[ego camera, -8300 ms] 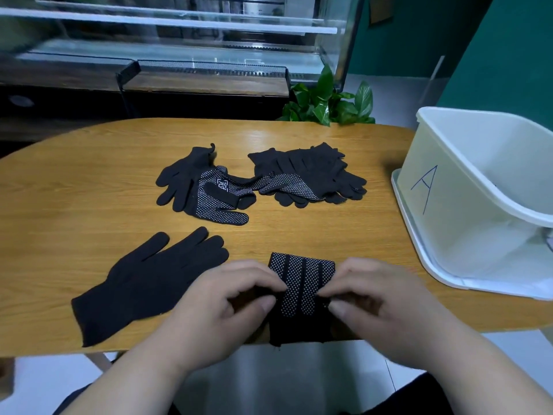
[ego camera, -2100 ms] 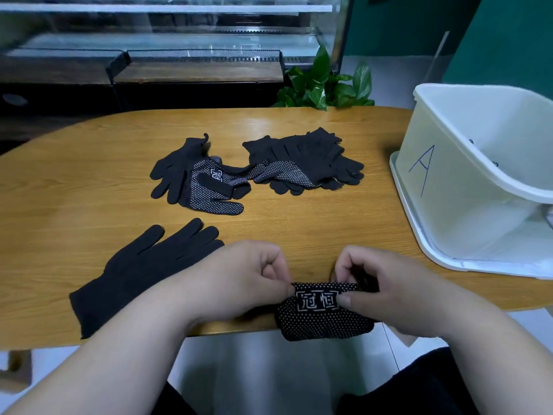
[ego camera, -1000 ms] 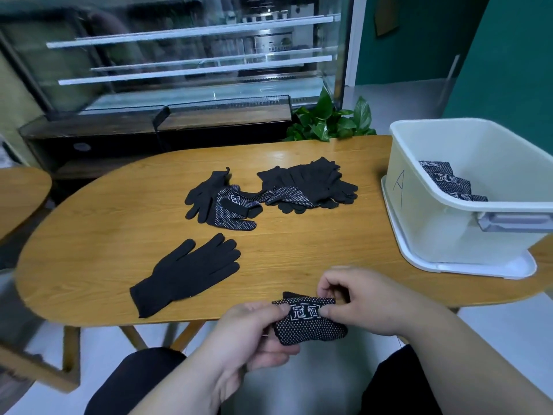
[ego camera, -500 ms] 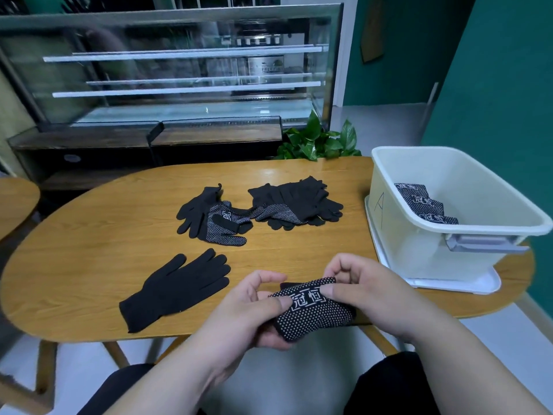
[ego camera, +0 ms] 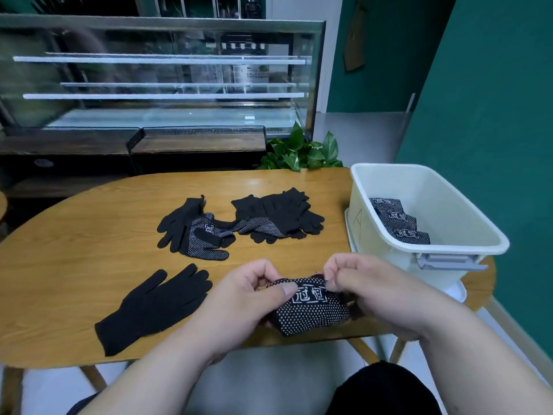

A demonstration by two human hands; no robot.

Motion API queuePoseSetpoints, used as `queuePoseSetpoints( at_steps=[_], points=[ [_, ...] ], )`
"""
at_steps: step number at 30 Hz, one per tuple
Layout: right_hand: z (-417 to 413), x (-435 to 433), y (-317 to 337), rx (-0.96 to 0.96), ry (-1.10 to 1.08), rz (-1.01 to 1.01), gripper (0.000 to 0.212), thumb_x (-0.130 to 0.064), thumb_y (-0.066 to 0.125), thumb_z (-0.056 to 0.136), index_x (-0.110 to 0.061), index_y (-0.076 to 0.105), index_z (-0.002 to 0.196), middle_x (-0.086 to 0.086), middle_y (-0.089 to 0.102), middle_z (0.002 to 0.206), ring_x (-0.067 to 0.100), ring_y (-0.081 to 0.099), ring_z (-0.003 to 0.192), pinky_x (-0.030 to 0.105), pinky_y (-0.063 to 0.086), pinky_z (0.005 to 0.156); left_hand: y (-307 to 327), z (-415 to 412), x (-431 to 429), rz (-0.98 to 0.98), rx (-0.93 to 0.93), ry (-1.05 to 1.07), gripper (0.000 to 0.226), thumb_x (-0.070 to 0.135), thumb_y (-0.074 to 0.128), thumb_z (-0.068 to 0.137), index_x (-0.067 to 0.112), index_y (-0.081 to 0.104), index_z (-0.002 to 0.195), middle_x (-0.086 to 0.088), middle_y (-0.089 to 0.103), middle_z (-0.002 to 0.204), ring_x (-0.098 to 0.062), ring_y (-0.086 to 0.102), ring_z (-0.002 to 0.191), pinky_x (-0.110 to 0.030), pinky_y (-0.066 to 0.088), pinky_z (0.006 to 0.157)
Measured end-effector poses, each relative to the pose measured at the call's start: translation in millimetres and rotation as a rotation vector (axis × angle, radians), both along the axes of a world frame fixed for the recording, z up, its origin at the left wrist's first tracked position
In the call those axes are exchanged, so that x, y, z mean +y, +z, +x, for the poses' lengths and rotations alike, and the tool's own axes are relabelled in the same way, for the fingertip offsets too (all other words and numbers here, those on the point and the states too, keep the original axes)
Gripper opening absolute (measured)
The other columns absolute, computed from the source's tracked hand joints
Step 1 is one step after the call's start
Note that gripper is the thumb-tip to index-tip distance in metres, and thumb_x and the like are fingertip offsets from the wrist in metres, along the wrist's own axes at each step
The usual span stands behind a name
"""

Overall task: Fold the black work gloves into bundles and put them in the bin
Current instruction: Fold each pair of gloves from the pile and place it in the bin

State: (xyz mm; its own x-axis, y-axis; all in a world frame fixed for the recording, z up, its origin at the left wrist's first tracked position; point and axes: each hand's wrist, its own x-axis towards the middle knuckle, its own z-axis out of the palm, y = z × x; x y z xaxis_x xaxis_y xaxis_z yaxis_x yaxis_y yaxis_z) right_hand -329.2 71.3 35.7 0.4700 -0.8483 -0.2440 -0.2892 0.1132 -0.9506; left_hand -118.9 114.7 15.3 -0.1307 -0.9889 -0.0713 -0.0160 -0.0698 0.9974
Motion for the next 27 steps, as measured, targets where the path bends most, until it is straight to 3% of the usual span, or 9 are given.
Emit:
queuePoseSetpoints(
  at_steps=[3, 7, 12, 16, 18, 20, 24, 27],
  points=[
    [-5, -6, 15, 0.044, -0.028, -0.017, 0.009, -0.025, 0.061, 0.077, -0.024, 0.058, 0.069, -0.001, 0.051, 0.063, 0.011, 0.047, 0.054, 0.024, 0.033, 0.049, 10, -3, -10, -0.048, -0.044, -0.031, 0.035, 0.045, 0.077, 0.07, 0.018, 0.054, 0.066, -0.007, 0.057, 0.07, -0.022, 0.049, 0.071, -0.038, 0.038, 0.066],
    [-12, -12, 24, 0.091, -0.035, -0.148, 0.028, -0.048, 0.065, 0.068, -0.022, 0.06, 0.078, 0.002, 0.056, 0.072, 0.017, 0.049, 0.069, 0.036, 0.034, 0.065, 22, -4, -20, -0.049, -0.045, -0.089, 0.033, 0.048, 0.075, 0.065, 0.022, 0.055, 0.064, -0.01, 0.055, 0.069, -0.021, 0.049, 0.066, -0.031, 0.04, 0.059],
    [-32, -20, 43, -0.004, -0.034, -0.257, 0.016, -0.024, 0.071, 0.084, -0.02, 0.06, 0.074, 0.001, 0.049, 0.06, 0.019, 0.038, 0.059, 0.034, 0.027, 0.056, 41, -10, -40, -0.104, -0.104, -0.184, 0.031, 0.033, 0.085, 0.074, 0.015, 0.06, 0.078, 0.0, 0.056, 0.067, -0.013, 0.051, 0.064, -0.021, 0.043, 0.056],
    [-59, -26, 60, -0.033, -0.014, -0.315, 0.02, -0.003, 0.072, 0.087, -0.013, 0.061, 0.074, -0.002, 0.06, 0.062, 0.01, 0.052, 0.057, 0.02, 0.04, 0.054, 58, -23, -61, -0.068, -0.122, -0.341, 0.017, 0.017, 0.076, 0.079, 0.011, 0.067, 0.093, -0.011, 0.066, 0.084, -0.021, 0.062, 0.076, -0.028, 0.054, 0.065],
    [-74, -33, 64, -0.016, -0.015, -0.314, 0.019, -0.001, 0.072, 0.087, -0.012, 0.06, 0.075, -0.006, 0.061, 0.061, 0.005, 0.052, 0.055, 0.017, 0.039, 0.052, 68, -32, -75, -0.066, -0.166, -0.403, 0.02, 0.016, 0.072, 0.077, 0.008, 0.069, 0.095, -0.011, 0.069, 0.083, -0.023, 0.062, 0.076, -0.03, 0.053, 0.066],
    [-91, -43, 69, -0.004, -0.04, -0.312, 0.018, -0.001, 0.071, 0.087, -0.014, 0.062, 0.078, -0.002, 0.062, 0.065, 0.008, 0.051, 0.058, 0.024, 0.038, 0.053, 78, -49, -93, -0.08, -0.245, -0.428, 0.02, 0.017, 0.076, 0.077, 0.007, 0.071, 0.094, -0.01, 0.069, 0.08, -0.02, 0.06, 0.071, -0.027, 0.049, 0.06],
    [-122, -77, 75, 0.002, -0.123, -0.339, 0.02, 0.003, 0.069, 0.088, -0.015, 0.069, 0.097, 0.001, 0.066, 0.073, 0.018, 0.054, 0.069, 0.033, 0.044, 0.069, 99, -86, -131, -0.092, -0.38, -0.348, 0.005, 0.008, 0.075, 0.083, 0.009, 0.072, 0.086, -0.004, 0.063, 0.068, -0.007, 0.049, 0.05, -0.016, 0.037, 0.045],
    [-145, -103, 81, 0.086, -0.168, -0.386, 0.014, 0.001, 0.071, 0.086, -0.012, 0.076, 0.086, 0.01, 0.07, 0.075, 0.022, 0.059, 0.072, 0.041, 0.048, 0.077, 105, -113, -164, -0.158, -0.448, -0.305, 0.009, 0.012, 0.081, 0.079, 0.018, 0.074, 0.076, 0.004, 0.069, 0.068, -0.009, 0.059, 0.059, -0.024, 0.049, 0.063]
  ],
)
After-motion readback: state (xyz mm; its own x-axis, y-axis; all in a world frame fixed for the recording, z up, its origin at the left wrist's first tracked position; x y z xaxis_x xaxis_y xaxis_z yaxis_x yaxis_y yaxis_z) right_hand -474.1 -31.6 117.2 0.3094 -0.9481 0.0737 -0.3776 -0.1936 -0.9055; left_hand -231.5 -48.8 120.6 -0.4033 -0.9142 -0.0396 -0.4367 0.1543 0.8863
